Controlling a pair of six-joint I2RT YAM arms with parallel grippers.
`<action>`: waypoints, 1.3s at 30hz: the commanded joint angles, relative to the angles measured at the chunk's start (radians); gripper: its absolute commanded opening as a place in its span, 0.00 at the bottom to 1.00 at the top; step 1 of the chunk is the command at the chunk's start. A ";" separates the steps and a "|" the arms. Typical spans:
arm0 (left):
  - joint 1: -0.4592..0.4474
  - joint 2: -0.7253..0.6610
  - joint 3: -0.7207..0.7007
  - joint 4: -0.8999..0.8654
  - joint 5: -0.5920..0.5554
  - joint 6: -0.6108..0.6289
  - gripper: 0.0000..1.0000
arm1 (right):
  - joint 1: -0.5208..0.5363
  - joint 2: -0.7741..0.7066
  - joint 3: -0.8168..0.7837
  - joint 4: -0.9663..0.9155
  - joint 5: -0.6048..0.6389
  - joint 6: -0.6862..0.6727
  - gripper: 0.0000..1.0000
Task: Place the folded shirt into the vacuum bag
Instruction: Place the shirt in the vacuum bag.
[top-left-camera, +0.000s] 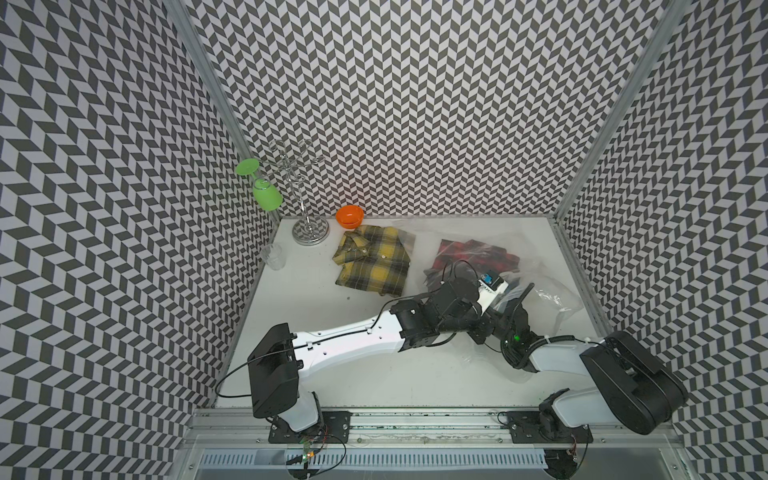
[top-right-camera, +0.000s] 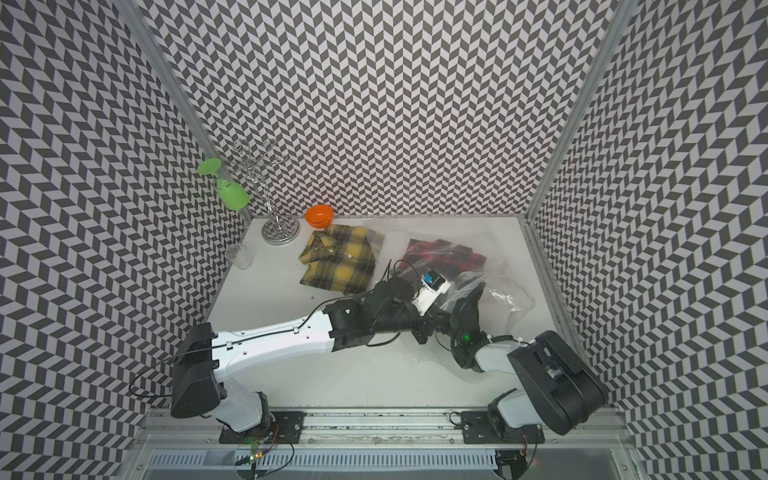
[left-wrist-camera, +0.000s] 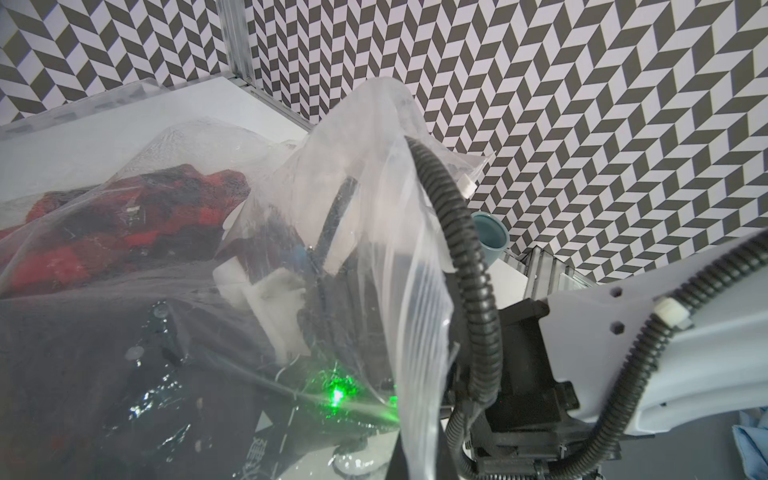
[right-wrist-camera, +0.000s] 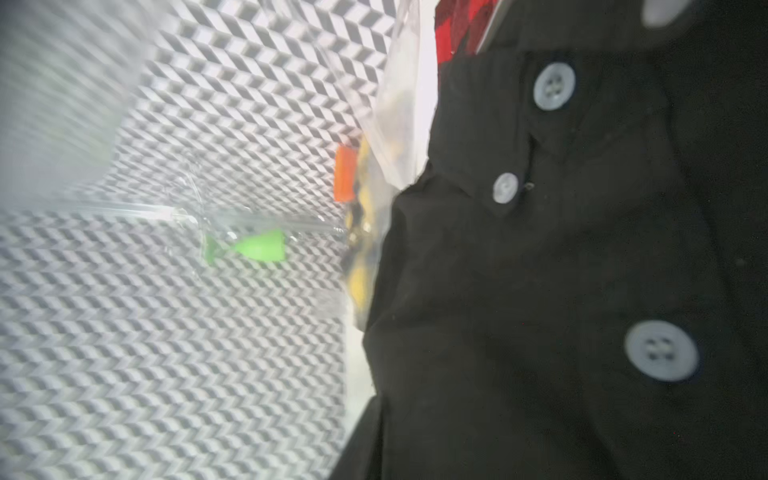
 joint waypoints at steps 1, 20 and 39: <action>-0.029 -0.019 0.021 0.016 0.036 -0.016 0.00 | -0.046 -0.095 0.029 0.049 0.124 -0.017 0.08; -0.036 -0.034 0.007 0.042 0.049 -0.023 0.00 | -0.031 0.170 0.105 0.378 0.167 -0.203 0.04; 0.050 -0.045 -0.060 0.092 0.066 -0.036 0.00 | 0.011 -0.263 -0.061 -0.239 -0.006 -0.047 0.69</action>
